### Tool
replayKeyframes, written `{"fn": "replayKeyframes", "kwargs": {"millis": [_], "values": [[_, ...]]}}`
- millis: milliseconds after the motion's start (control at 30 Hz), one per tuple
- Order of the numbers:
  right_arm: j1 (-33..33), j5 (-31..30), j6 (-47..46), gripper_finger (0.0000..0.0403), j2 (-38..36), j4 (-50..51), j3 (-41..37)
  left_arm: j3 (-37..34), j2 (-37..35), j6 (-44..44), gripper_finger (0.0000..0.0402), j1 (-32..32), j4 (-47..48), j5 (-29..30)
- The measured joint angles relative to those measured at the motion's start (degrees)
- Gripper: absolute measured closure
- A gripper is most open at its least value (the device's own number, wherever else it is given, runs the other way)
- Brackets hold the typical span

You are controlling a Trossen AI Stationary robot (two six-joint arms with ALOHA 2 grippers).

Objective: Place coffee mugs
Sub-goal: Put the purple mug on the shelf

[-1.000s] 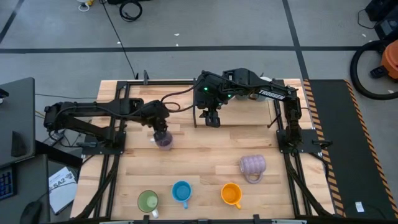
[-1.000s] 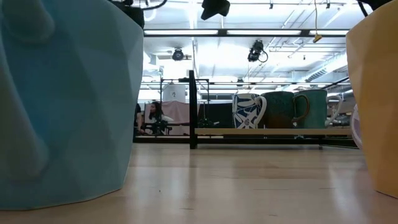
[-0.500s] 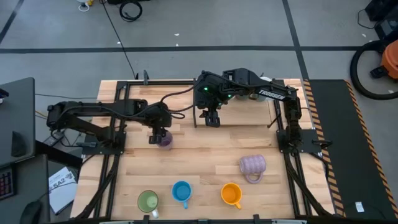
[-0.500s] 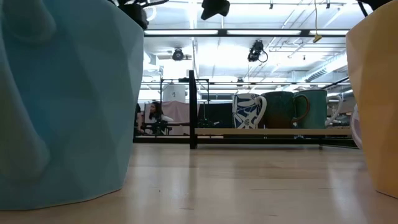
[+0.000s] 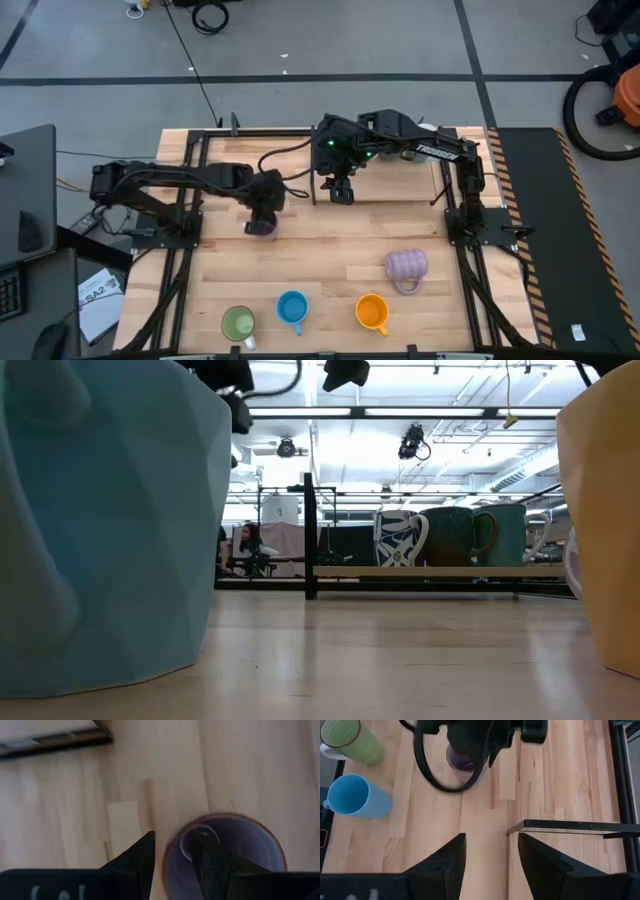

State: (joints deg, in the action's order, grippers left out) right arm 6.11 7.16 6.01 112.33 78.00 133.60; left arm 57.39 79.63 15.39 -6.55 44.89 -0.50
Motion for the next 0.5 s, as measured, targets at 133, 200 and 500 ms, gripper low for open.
{"fn": "replayKeyframes", "kwargs": {"millis": [133,200,500], "values": [[0.0,0.0,0.1,0.0218,0.0,0.0,0.0,0.0,2.4,0.7,0.0271,0.0,0.3,-0.8],[0.0,0.0,0.1,0.0218,0.0,0.0,0.0,0.0,3.5,0.7,0.0271,0.0,-0.3,-0.8],[0.0,0.0,0.1,0.0218,0.0,0.4,0.0,0.0,5.8,-3.5,0.0294,0.0,-0.8,-0.7]]}}
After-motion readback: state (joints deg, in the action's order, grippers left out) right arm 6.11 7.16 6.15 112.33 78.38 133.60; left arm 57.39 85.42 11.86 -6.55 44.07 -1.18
